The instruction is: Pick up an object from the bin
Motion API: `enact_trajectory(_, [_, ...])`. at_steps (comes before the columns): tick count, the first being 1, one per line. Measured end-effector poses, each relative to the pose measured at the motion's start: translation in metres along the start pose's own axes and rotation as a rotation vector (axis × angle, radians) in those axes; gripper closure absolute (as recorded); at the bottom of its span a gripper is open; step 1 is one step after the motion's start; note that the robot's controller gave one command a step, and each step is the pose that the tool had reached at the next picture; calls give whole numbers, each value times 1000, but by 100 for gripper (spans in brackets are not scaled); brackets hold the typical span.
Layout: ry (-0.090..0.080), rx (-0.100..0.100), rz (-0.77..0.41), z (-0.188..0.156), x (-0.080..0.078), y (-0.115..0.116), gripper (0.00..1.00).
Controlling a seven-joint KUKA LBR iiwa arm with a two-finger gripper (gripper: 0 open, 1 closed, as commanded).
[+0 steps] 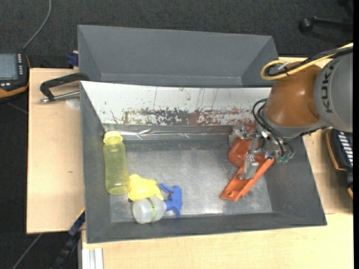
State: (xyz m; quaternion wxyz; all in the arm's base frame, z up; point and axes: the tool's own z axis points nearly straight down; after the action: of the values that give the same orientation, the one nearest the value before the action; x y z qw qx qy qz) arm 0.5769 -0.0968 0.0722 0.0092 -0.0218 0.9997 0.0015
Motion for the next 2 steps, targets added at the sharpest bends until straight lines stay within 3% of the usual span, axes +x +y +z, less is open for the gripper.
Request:
enact_trajectory(1, [4, -2, -247, 0, 23, -20, 0])
enact_trajectory(2, [-1, -6, -66, -4, 40, -33, 100])
